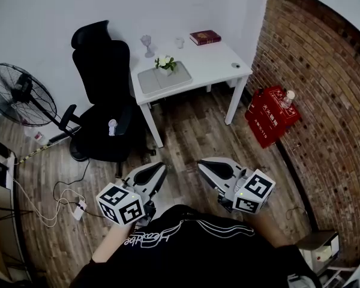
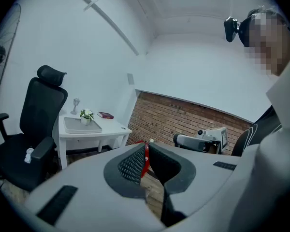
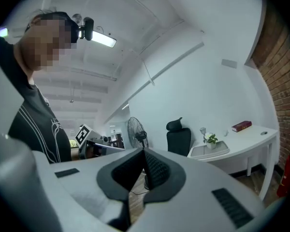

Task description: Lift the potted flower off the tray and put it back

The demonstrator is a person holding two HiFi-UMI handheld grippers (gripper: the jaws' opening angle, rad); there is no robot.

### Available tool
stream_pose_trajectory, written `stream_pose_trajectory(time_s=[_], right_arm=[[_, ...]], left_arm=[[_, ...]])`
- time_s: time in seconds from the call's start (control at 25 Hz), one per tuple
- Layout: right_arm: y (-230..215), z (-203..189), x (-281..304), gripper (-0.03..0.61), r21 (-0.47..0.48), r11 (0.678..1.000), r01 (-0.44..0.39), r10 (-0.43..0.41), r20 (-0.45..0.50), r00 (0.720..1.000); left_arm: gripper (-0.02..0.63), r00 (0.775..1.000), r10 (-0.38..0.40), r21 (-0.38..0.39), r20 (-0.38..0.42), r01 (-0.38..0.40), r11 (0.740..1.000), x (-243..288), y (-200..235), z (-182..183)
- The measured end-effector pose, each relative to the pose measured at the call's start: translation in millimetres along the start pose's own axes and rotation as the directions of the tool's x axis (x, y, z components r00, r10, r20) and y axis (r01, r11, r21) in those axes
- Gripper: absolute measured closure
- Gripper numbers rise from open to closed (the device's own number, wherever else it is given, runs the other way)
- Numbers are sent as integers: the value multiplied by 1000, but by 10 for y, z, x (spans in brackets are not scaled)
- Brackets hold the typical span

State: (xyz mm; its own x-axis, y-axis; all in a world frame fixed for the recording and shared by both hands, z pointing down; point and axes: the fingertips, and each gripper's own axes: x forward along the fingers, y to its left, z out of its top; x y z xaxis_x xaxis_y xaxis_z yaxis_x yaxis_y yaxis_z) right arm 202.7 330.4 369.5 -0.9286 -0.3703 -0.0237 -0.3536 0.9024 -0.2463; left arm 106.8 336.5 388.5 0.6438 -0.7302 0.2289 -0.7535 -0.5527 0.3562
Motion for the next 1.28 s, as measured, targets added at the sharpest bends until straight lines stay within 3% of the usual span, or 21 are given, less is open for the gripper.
stream_pose_trajectory(time_s=[0.16, 0.68, 0.92, 1.28], right_arm=[[-62, 25, -19, 561, -11, 1000, 11, -11, 10, 1000], [-592, -41, 313, 269, -40, 994, 99, -100, -16, 995], [-1098, -38, 806, 208, -37, 989, 143, -144, -29, 989], [-2010, -9, 1932, 137, -20, 978, 208, -209, -112, 972]], left_arm=[[568, 1000, 10, 8, -6, -10, 1000, 32, 2, 0], [568, 999, 23, -23, -29, -23, 999, 273, 474, 32], [568, 999, 20, -45, -36, -21, 999, 487, 1086, 187], [568, 998, 6, -86, -62, -11, 996, 919, 2427, 771]])
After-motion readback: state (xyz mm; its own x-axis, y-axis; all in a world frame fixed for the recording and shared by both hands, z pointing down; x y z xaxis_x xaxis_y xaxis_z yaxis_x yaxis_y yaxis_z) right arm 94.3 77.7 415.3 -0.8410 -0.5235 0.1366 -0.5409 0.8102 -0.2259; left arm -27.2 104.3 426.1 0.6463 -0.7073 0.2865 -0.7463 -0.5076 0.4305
